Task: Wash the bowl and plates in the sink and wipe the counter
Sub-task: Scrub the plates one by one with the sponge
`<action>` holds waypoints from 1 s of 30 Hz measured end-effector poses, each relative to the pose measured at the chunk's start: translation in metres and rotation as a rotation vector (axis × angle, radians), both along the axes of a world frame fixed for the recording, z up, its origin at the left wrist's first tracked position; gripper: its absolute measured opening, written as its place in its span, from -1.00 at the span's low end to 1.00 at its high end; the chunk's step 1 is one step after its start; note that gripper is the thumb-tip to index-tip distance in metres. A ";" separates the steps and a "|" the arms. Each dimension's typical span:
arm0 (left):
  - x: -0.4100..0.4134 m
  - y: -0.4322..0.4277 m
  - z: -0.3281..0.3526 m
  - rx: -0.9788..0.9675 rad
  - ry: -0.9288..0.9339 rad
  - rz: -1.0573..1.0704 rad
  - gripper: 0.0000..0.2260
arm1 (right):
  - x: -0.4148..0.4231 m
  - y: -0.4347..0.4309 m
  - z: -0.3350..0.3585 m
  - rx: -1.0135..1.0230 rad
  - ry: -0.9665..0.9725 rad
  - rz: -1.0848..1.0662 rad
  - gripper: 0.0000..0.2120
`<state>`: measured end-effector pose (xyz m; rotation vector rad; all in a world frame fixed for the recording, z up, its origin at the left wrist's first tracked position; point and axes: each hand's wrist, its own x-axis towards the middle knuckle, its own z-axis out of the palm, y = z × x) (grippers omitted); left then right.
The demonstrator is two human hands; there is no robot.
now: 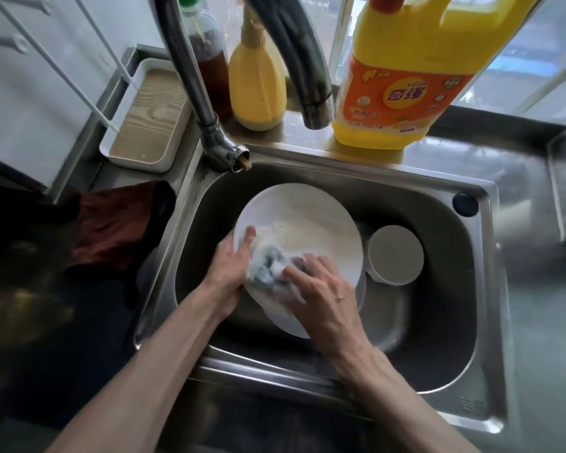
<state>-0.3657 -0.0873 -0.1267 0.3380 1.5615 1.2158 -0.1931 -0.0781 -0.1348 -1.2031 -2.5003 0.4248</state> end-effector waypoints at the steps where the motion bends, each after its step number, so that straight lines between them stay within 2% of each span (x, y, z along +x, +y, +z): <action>1: 0.002 0.000 0.000 -0.008 -0.033 -0.018 -0.78 | -0.006 -0.001 0.002 0.022 0.015 0.009 -0.71; 5: 0.001 -0.002 0.001 -0.023 -0.109 -0.091 -0.54 | -0.019 0.010 0.008 0.100 0.036 -0.063 -0.79; 11: 0.012 -0.017 -0.002 -0.002 -0.037 -0.120 -0.72 | -0.011 0.033 0.006 0.149 -0.027 -0.198 -0.83; 14: 0.016 -0.024 -0.004 0.001 0.002 -0.067 -0.78 | 0.002 0.048 0.006 0.151 -0.096 -0.255 -0.87; 20: 0.005 -0.020 0.006 0.018 0.003 -0.106 -0.73 | 0.030 0.046 -0.004 0.101 -0.176 -0.371 -0.84; 23: 0.004 -0.019 0.006 0.015 0.019 -0.137 -0.71 | 0.022 0.039 -0.005 0.056 -0.102 -0.428 -0.84; 27: 0.007 -0.017 0.004 0.015 0.009 -0.204 -0.67 | -0.007 0.038 -0.002 0.047 0.007 -0.326 -0.86; 30: 0.009 -0.014 0.007 0.016 -0.053 -0.235 -0.49 | -0.020 0.030 -0.004 0.019 0.009 -0.180 -0.91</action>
